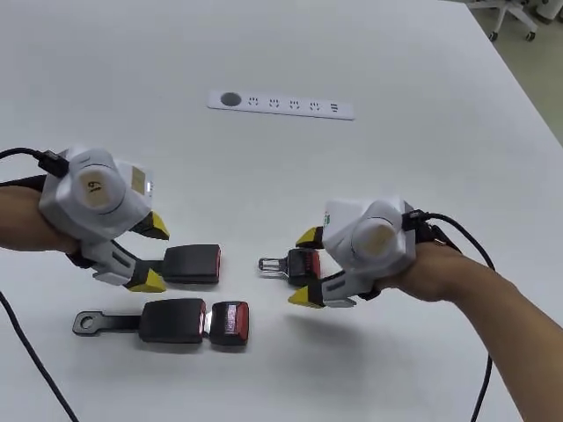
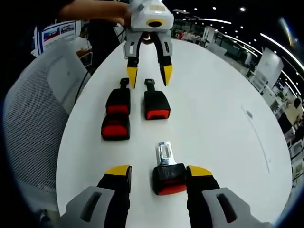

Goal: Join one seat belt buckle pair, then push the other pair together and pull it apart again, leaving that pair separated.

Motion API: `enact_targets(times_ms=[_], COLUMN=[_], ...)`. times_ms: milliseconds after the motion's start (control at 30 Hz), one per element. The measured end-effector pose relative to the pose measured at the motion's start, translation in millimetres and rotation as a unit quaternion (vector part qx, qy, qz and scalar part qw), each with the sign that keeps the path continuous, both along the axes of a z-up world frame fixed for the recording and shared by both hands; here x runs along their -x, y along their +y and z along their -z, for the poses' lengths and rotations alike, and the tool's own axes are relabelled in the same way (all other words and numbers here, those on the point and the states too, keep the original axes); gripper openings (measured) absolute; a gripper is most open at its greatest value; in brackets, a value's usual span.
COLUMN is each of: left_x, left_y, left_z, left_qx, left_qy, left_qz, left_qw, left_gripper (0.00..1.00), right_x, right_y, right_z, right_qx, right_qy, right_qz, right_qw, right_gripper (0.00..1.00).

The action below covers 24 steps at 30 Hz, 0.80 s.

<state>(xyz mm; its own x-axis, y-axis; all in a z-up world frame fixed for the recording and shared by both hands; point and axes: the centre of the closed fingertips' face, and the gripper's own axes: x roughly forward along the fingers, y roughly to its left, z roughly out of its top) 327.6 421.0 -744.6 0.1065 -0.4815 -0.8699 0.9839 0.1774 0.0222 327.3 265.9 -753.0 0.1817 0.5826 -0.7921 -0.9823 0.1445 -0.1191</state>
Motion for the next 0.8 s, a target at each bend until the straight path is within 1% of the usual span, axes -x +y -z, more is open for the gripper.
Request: enact_targets(times_ms=[100,200,300,433,600,733,800], left_x=[-2.8,-7.8,-9.6,-8.1,-10.5,-10.4,-10.6], left_y=[-2.3,-0.4,-3.4,-7.9,-11.6,-13.5,-13.8], left_z=[2.0,8.0,11.5,16.0,23.0,25.3,26.8], left_qx=[0.000,0.002,0.002,-0.003,-0.001,-0.003,-0.004], left_qy=[0.002,0.005,0.008,0.015,0.022,0.027,0.028], left_qz=[0.001,0.001,0.006,0.014,0.019,0.024,0.026], left_qw=[1.0000,1.0000,1.0000,0.9998,0.9996,0.9993,0.9993], left_gripper=[0.44,0.44,0.42,0.41,0.39,0.37,0.36], right_x=[-1.6,-7.1,-10.0,-10.9,-14.3,-13.9,-14.4], right_y=[-4.3,-9.4,-11.6,-12.5,-15.1,-15.6,-16.1], right_z=[2.1,6.3,8.9,14.9,19.4,19.3,20.8], right_qx=[0.004,0.007,0.008,0.011,0.015,0.017,0.019], right_qy=[0.001,0.001,0.004,0.008,0.013,0.016,0.017], right_qz=[-0.002,-0.001,0.000,-0.006,-0.011,-0.016,-0.019], right_qw=[1.0000,1.0000,1.0000,0.9999,0.9997,0.9996,0.9995], right_gripper=[0.42,0.41,0.39,0.38,0.35,0.34,0.33])
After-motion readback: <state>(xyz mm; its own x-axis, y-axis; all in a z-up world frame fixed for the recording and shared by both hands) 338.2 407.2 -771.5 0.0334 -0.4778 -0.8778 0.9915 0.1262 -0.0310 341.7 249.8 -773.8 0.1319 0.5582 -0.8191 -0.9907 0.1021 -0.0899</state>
